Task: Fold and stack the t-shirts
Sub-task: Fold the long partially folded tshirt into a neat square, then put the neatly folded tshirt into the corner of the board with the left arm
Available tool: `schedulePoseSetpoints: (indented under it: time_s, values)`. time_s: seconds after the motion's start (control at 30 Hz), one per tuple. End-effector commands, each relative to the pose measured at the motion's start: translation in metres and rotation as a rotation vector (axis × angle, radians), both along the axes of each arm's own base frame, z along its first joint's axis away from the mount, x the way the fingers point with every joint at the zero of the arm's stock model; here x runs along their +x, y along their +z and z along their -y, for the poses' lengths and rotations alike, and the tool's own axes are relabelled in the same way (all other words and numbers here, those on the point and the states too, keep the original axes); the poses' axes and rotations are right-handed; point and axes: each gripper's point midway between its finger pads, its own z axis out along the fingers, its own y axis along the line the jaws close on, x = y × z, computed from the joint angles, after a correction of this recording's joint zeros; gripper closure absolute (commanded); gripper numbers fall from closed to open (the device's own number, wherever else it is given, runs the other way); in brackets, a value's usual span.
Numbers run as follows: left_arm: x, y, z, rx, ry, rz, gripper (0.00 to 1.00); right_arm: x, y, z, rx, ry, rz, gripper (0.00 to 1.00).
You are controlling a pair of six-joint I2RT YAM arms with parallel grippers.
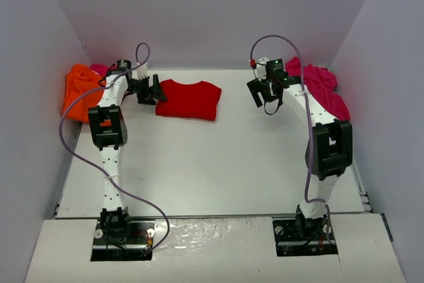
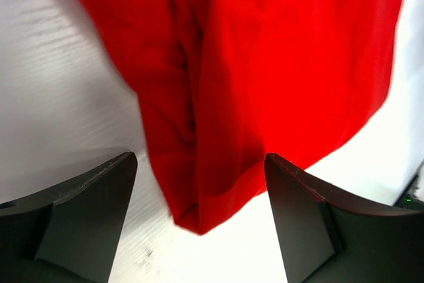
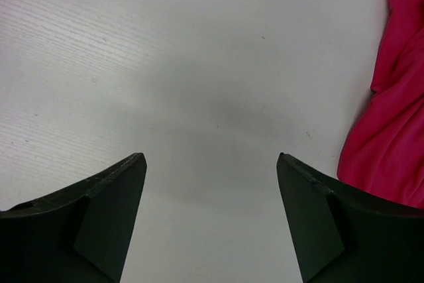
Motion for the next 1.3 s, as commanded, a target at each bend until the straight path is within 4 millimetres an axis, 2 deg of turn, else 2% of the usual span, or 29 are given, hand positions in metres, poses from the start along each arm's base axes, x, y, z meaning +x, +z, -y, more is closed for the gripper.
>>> schedulePoseSetpoints:
  time_s: [0.0, 0.2, 0.43, 0.47, 0.5, 0.67, 0.87, 0.97, 1.07, 1.1, 1.17, 1.27]
  values:
    - [-0.004, 0.008, 0.022, -0.136, -0.038, -0.034, 0.24, 0.007, 0.019, -0.002, 0.029, -0.003, 0.056, 0.23]
    - [-0.006, 0.009, 0.044, -0.289, -0.064, -0.088, 0.25, 0.007, 0.012, -0.001, 0.024, -0.008, 0.040, 0.23]
    - [-0.011, 0.002, 0.053, -0.317, -0.080, -0.115, 0.38, 0.005, 0.005, -0.005, 0.029, 0.001, 0.022, 0.23]
    - [-0.011, 0.002, 0.054, -0.316, -0.082, -0.115, 0.44, 0.005, 0.005, -0.005, 0.031, 0.001, 0.022, 0.23]
    - [-0.012, 0.002, 0.055, -0.312, -0.087, -0.115, 0.60, 0.004, 0.003, -0.006, 0.033, 0.004, 0.017, 0.23]
    - [-0.012, -0.005, 0.049, -0.208, -0.076, -0.097, 1.00, 0.003, 0.001, -0.009, 0.032, 0.013, 0.012, 0.23]
    - [-0.017, 0.001, 0.043, -0.117, -0.094, -0.063, 1.00, -0.001, -0.008, -0.011, 0.026, 0.027, -0.008, 0.24]
    - [-0.018, 0.014, 0.030, -0.016, -0.091, -0.020, 1.00, -0.003, -0.009, -0.013, 0.029, 0.034, -0.010, 0.24]
    - [-0.018, 0.031, 0.014, 0.081, -0.087, 0.030, 1.00, -0.003, -0.007, -0.016, 0.028, 0.042, -0.005, 0.25]
    - [-0.014, 0.051, 0.002, 0.154, -0.076, 0.087, 1.00, -0.003, -0.005, -0.017, 0.030, 0.047, 0.000, 0.25]
    - [-0.013, 0.066, -0.015, 0.266, -0.060, 0.128, 1.00, -0.003, -0.003, -0.019, 0.033, 0.050, 0.007, 0.25]
    - [-0.022, 0.092, -0.039, 0.409, -0.078, 0.171, 1.00, -0.004, -0.001, -0.024, 0.041, 0.065, 0.011, 0.25]
